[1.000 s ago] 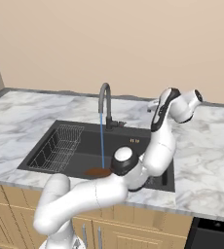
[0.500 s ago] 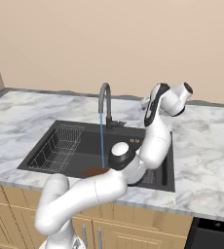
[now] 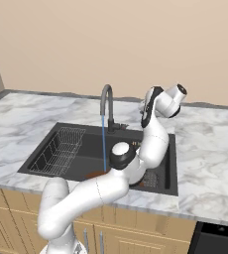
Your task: Turn on the sink faucet with hot water and rinse the cutting board for ten seconds, then turn off the faucet. Push the cutting board to reach the water if necessary.
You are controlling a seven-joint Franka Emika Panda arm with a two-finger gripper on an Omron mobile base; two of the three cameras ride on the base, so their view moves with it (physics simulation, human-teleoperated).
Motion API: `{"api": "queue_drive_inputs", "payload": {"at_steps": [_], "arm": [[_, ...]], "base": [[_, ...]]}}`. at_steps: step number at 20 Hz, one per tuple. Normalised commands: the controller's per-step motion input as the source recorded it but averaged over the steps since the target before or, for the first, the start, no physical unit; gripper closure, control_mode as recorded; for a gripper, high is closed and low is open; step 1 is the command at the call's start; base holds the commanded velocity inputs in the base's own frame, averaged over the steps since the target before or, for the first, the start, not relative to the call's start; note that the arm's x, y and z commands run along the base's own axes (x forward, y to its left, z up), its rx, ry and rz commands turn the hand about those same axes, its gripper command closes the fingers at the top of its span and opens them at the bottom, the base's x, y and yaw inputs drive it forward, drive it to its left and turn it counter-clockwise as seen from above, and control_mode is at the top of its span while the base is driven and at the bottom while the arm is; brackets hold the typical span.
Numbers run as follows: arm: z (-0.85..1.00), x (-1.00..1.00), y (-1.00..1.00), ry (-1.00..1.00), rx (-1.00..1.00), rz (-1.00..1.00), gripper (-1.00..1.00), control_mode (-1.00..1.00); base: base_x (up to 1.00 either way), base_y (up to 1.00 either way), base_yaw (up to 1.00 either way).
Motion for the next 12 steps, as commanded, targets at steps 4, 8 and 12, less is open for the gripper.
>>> {"api": "queue_drive_inputs", "payload": {"at_steps": [4,8,12], "arm": [[-0.38,0.13,0.05,0.00,-0.02,0.00,-1.00,-1.00],[-0.30,0.02,0.14,0.00,-0.01,0.00,-1.00,-1.00],[-0.21,0.00,0.30,0.02,-0.02,0.00,-1.00,-1.00]], "base": [[0.00,0.00,0.00],[0.00,0.00,0.00],[0.00,0.00,0.00]]}}
